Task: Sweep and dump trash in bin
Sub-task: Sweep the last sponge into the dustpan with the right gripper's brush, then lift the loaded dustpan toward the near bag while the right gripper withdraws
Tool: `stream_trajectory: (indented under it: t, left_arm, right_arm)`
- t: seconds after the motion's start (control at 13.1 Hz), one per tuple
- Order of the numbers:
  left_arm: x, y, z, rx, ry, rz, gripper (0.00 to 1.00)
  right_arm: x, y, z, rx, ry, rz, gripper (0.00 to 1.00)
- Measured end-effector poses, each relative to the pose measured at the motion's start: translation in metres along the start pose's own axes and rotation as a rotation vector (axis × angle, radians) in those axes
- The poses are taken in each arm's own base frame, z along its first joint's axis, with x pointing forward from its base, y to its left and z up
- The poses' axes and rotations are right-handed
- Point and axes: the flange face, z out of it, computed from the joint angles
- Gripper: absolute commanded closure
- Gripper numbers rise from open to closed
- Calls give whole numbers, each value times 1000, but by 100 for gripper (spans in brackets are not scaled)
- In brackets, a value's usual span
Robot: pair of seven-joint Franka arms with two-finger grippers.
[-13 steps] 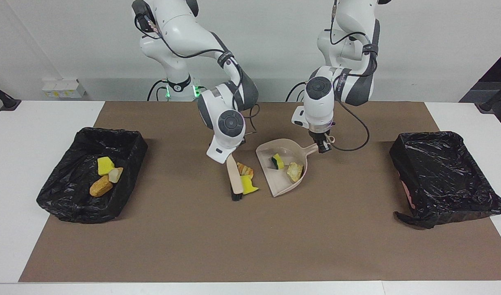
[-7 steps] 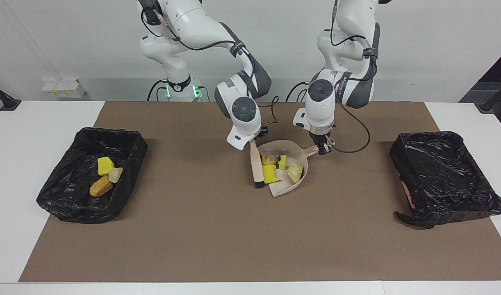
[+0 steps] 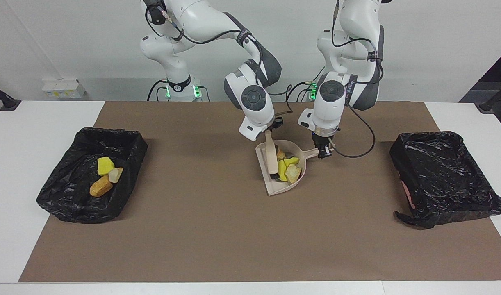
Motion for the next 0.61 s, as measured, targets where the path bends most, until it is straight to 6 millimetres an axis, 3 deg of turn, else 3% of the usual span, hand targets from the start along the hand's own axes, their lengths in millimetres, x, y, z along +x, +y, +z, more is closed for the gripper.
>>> stream_trajectory:
  t: [0.31,0.61]
  left_arm:
    - [-19,-16,-5,-33,92,-40,100]
    - [-36,-27,-17,-22,129,-77,100]
  right_arm:
    - [-5,32,-60,-1,49,52,100]
    - [-5,74,-97,-37,94,98,100]
